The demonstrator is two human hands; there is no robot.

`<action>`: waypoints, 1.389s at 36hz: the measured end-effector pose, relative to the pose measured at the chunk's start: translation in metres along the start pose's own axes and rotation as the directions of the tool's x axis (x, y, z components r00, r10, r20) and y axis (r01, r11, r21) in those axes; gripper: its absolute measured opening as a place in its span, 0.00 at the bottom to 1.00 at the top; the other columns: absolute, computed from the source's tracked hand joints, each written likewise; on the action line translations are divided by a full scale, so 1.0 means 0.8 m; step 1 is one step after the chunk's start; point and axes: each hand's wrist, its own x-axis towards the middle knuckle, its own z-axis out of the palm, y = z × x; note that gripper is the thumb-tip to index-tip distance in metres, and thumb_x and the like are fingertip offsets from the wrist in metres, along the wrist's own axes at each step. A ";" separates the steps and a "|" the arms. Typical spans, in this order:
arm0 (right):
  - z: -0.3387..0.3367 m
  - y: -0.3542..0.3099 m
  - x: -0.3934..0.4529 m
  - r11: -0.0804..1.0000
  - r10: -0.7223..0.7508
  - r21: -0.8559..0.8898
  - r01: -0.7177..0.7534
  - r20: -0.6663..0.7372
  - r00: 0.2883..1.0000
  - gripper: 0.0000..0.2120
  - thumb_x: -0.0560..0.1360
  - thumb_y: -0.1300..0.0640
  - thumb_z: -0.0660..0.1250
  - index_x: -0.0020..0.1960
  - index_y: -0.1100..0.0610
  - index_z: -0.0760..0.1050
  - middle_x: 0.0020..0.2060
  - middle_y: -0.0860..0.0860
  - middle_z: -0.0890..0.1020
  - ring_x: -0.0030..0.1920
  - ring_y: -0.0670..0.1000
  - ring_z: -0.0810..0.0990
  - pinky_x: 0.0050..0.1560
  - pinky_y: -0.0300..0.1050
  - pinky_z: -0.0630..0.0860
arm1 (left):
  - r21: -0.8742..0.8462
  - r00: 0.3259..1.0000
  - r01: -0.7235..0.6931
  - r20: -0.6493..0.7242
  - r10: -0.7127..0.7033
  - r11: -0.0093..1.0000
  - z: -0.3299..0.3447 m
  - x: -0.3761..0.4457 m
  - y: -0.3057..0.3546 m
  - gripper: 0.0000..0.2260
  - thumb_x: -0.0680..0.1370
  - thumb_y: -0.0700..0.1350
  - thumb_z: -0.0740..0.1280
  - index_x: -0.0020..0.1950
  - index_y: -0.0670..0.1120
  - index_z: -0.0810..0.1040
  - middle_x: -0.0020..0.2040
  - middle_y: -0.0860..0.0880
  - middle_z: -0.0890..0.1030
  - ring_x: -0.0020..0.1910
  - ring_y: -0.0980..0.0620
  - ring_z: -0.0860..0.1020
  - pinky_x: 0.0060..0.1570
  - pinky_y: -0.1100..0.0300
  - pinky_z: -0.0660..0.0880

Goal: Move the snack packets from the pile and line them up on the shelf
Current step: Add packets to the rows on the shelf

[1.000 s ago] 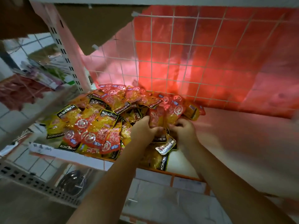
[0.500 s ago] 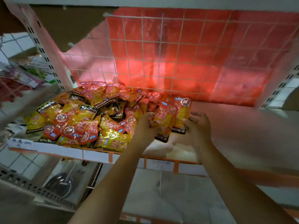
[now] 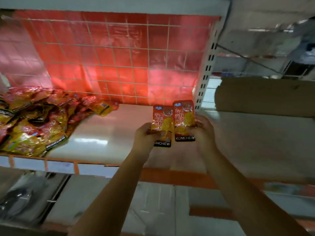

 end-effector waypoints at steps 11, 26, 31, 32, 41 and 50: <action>-0.119 -0.016 -0.026 0.999 0.031 -0.010 -0.032 -0.108 0.994 0.18 0.69 0.73 0.66 0.52 0.54 0.74 0.43 0.50 0.82 0.47 0.52 0.81 0.50 0.48 0.77 | 0.018 0.998 0.008 0.054 -0.009 1.000 0.111 -0.045 -0.011 0.12 0.71 0.29 0.68 0.52 0.37 0.76 0.47 0.42 0.82 0.43 0.45 0.81 0.43 0.56 0.80; -0.330 -0.042 -0.004 0.999 -0.014 -0.047 0.010 -0.098 0.995 0.15 0.70 0.73 0.66 0.54 0.61 0.74 0.42 0.52 0.81 0.43 0.49 0.80 0.45 0.44 0.77 | 0.000 1.000 0.004 0.016 -0.004 1.000 0.322 -0.095 -0.039 0.13 0.71 0.31 0.69 0.53 0.39 0.76 0.51 0.40 0.81 0.51 0.41 0.80 0.54 0.48 0.77; -0.444 -0.047 0.026 0.988 -0.052 -0.152 0.040 -0.074 0.996 0.16 0.70 0.74 0.67 0.45 0.53 0.71 0.41 0.50 0.81 0.48 0.54 0.80 0.51 0.49 0.76 | -0.002 1.000 -0.003 0.028 0.003 1.000 0.435 -0.102 -0.064 0.14 0.70 0.31 0.70 0.55 0.37 0.76 0.51 0.39 0.81 0.49 0.41 0.81 0.54 0.46 0.77; -0.469 -0.049 0.030 0.985 -0.059 -0.167 0.047 -0.069 0.996 0.16 0.70 0.73 0.67 0.45 0.53 0.71 0.40 0.49 0.80 0.47 0.53 0.80 0.51 0.49 0.76 | -0.002 0.999 -0.005 0.036 0.005 1.000 0.458 -0.105 -0.070 0.14 0.70 0.32 0.70 0.55 0.37 0.77 0.51 0.39 0.81 0.50 0.41 0.81 0.54 0.46 0.77; -0.621 -0.064 0.049 0.954 -0.053 -0.298 0.026 -0.083 0.995 0.18 0.70 0.72 0.68 0.44 0.50 0.68 0.43 0.51 0.80 0.46 0.52 0.80 0.52 0.52 0.77 | 0.039 0.998 0.011 0.055 -0.013 0.999 0.599 -0.138 -0.090 0.14 0.71 0.32 0.70 0.55 0.37 0.76 0.52 0.40 0.81 0.50 0.43 0.80 0.49 0.57 0.78; -0.685 -0.065 0.052 0.722 -0.208 -0.676 0.149 -0.006 0.978 0.27 0.72 0.70 0.64 0.69 0.55 0.64 0.51 0.52 0.78 0.49 0.50 0.76 0.44 0.38 0.68 | 0.101 0.996 0.061 0.051 -0.066 0.993 0.655 -0.147 -0.101 0.12 0.71 0.31 0.70 0.53 0.39 0.77 0.48 0.42 0.81 0.47 0.43 0.80 0.50 0.53 0.77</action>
